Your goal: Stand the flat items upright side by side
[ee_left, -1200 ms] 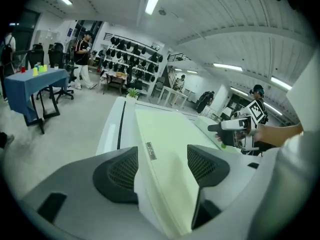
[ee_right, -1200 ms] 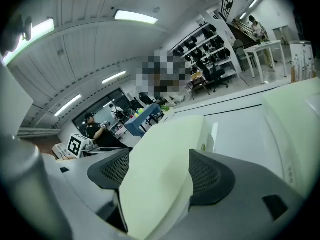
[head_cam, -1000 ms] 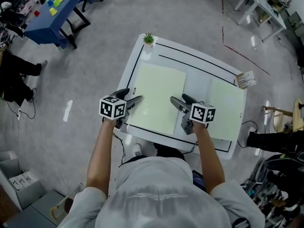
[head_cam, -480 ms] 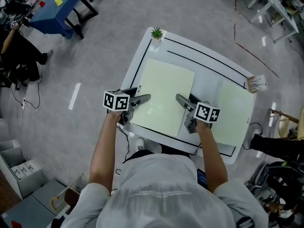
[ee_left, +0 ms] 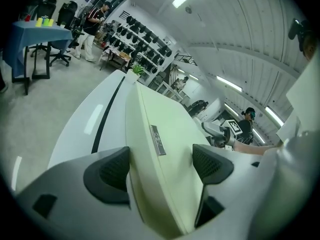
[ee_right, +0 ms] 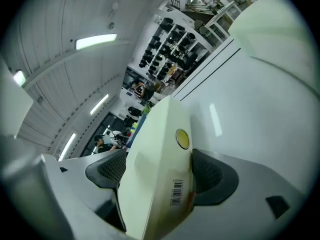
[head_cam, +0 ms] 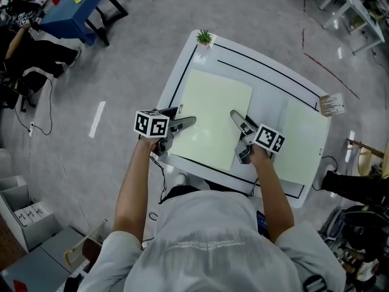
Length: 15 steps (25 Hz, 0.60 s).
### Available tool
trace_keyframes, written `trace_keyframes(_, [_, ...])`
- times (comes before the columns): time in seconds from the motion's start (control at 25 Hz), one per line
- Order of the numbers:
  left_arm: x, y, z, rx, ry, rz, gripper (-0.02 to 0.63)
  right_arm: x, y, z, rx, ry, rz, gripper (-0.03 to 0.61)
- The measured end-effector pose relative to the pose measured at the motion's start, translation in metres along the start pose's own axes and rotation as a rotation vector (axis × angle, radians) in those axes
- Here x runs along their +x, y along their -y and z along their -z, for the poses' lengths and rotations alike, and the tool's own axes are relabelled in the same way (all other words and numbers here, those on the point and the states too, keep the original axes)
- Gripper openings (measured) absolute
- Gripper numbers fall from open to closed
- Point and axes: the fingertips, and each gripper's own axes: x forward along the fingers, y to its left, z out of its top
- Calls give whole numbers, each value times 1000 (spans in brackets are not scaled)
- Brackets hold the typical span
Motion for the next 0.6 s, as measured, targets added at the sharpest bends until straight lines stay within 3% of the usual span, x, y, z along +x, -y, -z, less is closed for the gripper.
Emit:
trace_keyframes(0.4, [-10, 8, 0, 28, 44, 40, 396, -3, -3, 3, 58, -17, -38, 395])
trace_keyframes(0.6, [-8, 11, 3, 62, 19, 49, 397, -4, 4, 7, 99, -48, -8, 391])
